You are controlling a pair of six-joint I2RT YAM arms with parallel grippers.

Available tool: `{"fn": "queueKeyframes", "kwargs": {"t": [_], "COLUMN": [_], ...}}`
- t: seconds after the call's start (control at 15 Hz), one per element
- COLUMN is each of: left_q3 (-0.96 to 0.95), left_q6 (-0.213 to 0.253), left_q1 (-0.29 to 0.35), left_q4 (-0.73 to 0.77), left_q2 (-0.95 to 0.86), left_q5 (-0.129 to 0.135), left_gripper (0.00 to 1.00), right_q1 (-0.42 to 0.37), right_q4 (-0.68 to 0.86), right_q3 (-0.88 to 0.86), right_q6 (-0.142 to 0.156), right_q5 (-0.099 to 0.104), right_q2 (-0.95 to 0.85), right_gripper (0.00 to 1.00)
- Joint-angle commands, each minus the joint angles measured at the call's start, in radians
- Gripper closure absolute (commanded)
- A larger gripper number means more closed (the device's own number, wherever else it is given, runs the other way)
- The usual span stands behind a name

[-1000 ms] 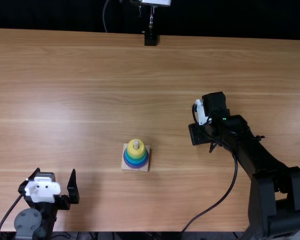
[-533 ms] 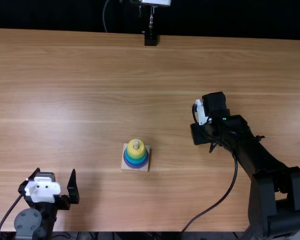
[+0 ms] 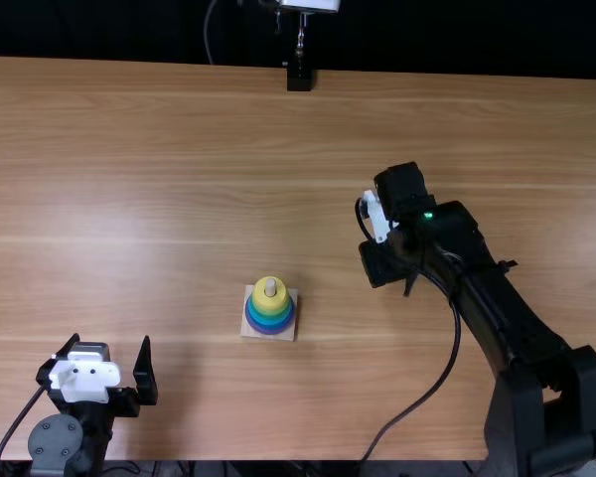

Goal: Build the Hanoi tower: stack the rings onto the peg from bottom to top in this color order: purple, dark blue, light blue, dark green, light green, yellow, orange.

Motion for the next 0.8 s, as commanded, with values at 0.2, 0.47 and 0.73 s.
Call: {"fn": "queueKeyframes", "kwargs": {"t": [0.2,0.47,0.73], "left_q3": [-0.112,-0.112,-0.112], "left_q6": [0.014,0.014,0.014], "left_q1": [-0.006,-0.006,-0.006], "left_q4": [-0.080,-0.078,-0.078], "left_q2": [-0.012,-0.012,-0.012], "left_q5": [-0.001,-0.001,-0.001], "left_gripper": [0.00,0.00,0.00], "right_q1": [0.101,0.182,0.259], "right_q4": [-0.159,-0.255,-0.315], "right_q3": [0.209,0.338,0.456], "right_q6": [0.003,0.003,-0.001], "right_q5": [0.003,0.002,0.000], "right_q2": [-0.046,-0.046,-0.046], "right_gripper": [1.00,1.00,1.00]}}
